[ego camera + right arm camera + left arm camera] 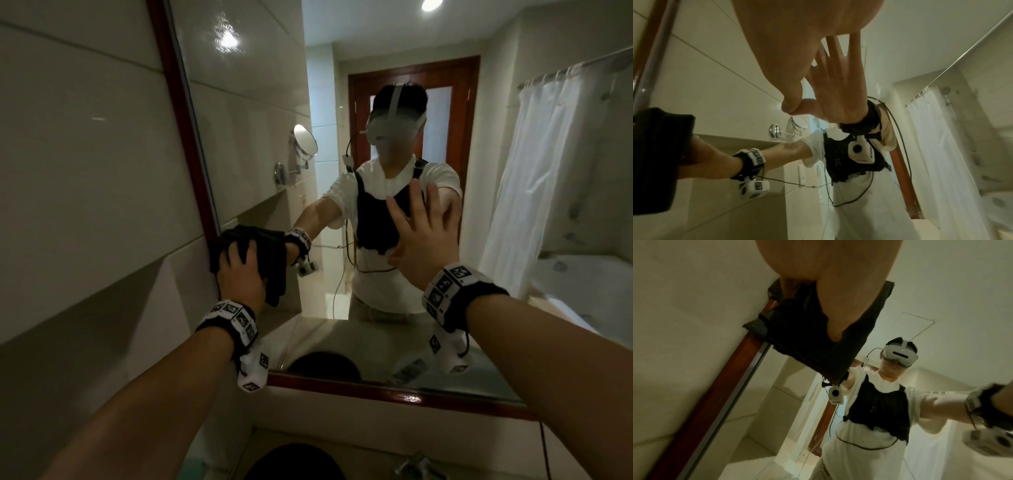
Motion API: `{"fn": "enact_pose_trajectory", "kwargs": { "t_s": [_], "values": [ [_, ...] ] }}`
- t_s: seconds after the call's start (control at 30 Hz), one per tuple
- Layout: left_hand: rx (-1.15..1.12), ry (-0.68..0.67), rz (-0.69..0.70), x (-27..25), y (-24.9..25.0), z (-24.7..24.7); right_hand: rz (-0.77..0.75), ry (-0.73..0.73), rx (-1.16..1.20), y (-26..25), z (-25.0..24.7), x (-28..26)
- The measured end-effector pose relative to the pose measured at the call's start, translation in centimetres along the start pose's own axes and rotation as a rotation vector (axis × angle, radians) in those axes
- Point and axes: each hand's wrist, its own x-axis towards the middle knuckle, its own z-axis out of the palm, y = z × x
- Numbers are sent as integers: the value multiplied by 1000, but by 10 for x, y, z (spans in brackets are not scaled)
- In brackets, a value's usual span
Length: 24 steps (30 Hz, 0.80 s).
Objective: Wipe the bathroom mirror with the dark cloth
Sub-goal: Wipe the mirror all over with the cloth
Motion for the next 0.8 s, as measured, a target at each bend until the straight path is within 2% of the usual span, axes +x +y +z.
{"fn": "enact_pose_trajectory", "kwargs": {
  "t_s": [0.1, 0.3, 0.8],
  "values": [
    [-21, 2, 43, -2, -5, 5, 24, -24, -8, -1, 3, 3],
    [-86, 114, 165, 0, -21, 21, 32, -39, -47, -1, 4, 3],
    [-92, 251, 207, 12, -10, 28, 35, -40, -40, 0, 5, 1]
  ]
}}
